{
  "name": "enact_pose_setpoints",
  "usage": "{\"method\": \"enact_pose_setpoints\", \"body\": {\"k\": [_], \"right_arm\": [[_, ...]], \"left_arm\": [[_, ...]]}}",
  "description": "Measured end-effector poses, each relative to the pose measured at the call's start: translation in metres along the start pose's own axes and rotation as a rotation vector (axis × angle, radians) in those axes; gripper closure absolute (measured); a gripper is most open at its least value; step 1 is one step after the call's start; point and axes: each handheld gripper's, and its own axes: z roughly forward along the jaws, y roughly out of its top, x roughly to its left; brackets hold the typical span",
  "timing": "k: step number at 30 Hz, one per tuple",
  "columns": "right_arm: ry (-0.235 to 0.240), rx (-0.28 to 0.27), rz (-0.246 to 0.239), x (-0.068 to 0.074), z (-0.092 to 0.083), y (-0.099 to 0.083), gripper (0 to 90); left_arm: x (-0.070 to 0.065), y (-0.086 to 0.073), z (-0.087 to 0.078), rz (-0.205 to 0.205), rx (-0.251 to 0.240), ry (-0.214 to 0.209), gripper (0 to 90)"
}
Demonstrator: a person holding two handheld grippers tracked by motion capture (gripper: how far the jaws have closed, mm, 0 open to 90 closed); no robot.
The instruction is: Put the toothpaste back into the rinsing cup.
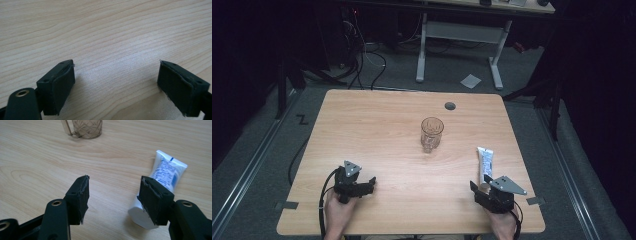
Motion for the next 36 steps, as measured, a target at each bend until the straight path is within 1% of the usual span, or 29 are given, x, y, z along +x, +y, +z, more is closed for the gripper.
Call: {"method": "enact_pose_setpoints", "body": {"k": [2,3,5,6,8,11,14,16,18,21,24,28,36], "right_arm": [[-0.006,-0.009,0.017,-0.004,-0.001,0.001,41.1],[-0.005,-0.011,0.034,-0.008,-0.002,0.002,40.4],[-0.005,-0.001,0.065,-0.012,-0.002,0.004,40.0],[-0.016,0.004,0.073,-0.015,-0.002,0.005,40.1],[-0.038,0.012,0.071,-0.018,-0.002,0.006,40.3],[-0.052,0.029,0.088,-0.027,-0.001,0.008,40.4],[-0.061,0.028,0.104,-0.034,-0.001,0.010,41.5],[-0.068,0.026,0.105,-0.037,0.000,0.012,41.4],[-0.062,0.023,0.100,-0.040,0.002,0.014,40.6],[-0.062,0.041,0.106,-0.043,0.008,0.017,43.0],[-0.059,0.062,0.103,-0.044,0.015,0.021,44.1],[-0.050,0.088,0.115,-0.045,0.024,0.028,45.3],[-0.076,0.170,0.114,-0.048,0.042,0.043,44.9]], "left_arm": [[0.000,0.000,0.000,0.001,0.000,0.000,14.8],[0.000,0.000,0.000,0.002,0.000,0.001,14.8],[0.000,0.000,0.000,0.000,0.000,0.000,14.7],[0.000,0.000,0.000,0.000,0.000,0.000,14.8],[0.000,0.000,0.000,0.000,0.000,0.001,14.7],[0.000,0.000,0.000,0.000,0.000,0.000,14.7],[0.000,0.000,0.000,0.000,0.000,0.000,14.8],[0.000,0.000,0.000,0.000,0.000,0.001,14.8],[0.000,0.000,0.000,0.000,0.000,0.000,14.8],[0.000,0.000,0.000,0.000,0.000,0.000,14.8],[0.000,0.000,0.000,-0.001,0.000,0.000,14.8],[0.000,0.000,0.000,0.000,0.000,0.000,14.8],[0.000,0.000,0.000,-0.001,0.000,0.000,14.8]]}}
